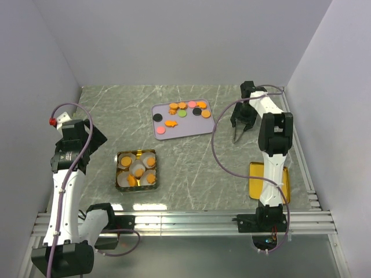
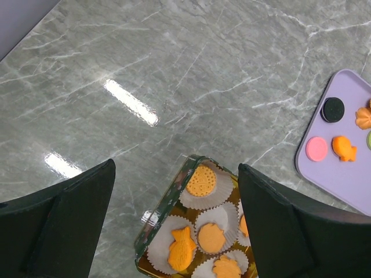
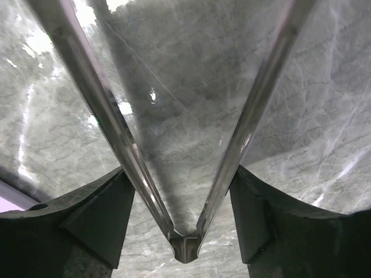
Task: Pack the cookies
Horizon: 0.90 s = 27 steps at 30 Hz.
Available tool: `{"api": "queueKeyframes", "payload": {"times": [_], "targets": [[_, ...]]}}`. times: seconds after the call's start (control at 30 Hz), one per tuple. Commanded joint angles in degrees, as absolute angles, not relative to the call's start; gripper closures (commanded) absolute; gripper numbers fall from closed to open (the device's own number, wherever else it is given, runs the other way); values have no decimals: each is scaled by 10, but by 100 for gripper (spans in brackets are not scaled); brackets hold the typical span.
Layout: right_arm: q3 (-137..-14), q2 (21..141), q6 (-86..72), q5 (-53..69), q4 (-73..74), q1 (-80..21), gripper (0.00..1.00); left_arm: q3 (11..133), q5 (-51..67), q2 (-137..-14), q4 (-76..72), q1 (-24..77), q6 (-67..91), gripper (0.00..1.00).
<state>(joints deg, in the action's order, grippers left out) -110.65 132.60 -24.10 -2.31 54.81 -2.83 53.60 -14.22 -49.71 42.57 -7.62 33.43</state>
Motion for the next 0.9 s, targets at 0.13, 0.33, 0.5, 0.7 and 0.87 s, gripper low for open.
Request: {"api": "queueKeyframes", "payload": {"times": [0.13, 0.33, 0.5, 0.7, 0.87], "targets": [[-1081, 1291, -225, -52, 551, -21, 26, 533, -130, -499, 403, -82, 322, 8], [-1060, 1220, -218, -79, 546, -25, 25, 532, -129, -517, 403, -82, 323, 7], [-1030, 1135, -221, -91, 545, -43, 24, 530, -124, -540, 398, -82, 321, 8], [-1002, 1030, -249, -102, 567, -94, 23, 532, -124, -558, 403, -62, 321, 7], [-902, 921, -276, -59, 532, -162, 25, 534, -113, -577, 401, -34, 317, 8]]}}
